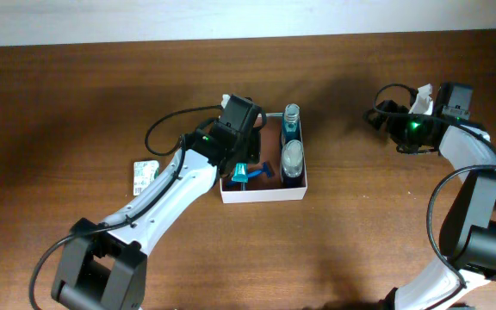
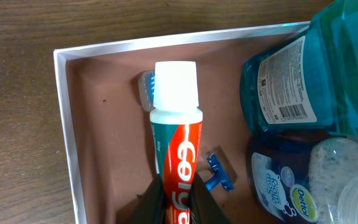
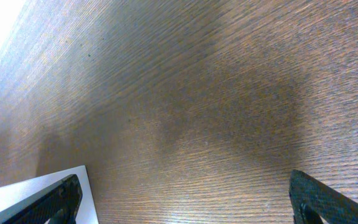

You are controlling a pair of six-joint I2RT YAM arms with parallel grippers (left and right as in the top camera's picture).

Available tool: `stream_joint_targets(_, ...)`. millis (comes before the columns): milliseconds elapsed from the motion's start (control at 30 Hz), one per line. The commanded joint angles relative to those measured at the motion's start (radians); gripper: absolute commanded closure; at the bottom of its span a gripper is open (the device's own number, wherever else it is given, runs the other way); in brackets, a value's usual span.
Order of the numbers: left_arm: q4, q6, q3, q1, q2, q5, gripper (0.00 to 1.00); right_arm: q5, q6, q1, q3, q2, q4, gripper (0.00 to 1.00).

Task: Pack container
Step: 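Lift the Colgate tube, carry it right and drop it into the box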

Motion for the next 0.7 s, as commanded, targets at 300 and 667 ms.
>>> stream_joint_targets(300, 0.02, -0.032, 0.005, -0.002, 0.136, 0.008, 0.89, 0.005, -0.006, -0.001, -0.001, 0.003, 0.003, 0.01)
stream_joint_targets(667, 0.019, -0.032, 0.005, -0.002, 0.16, 0.007, 0.89, 0.005, -0.006, -0.001, -0.001, 0.003, 0.003, 0.02)
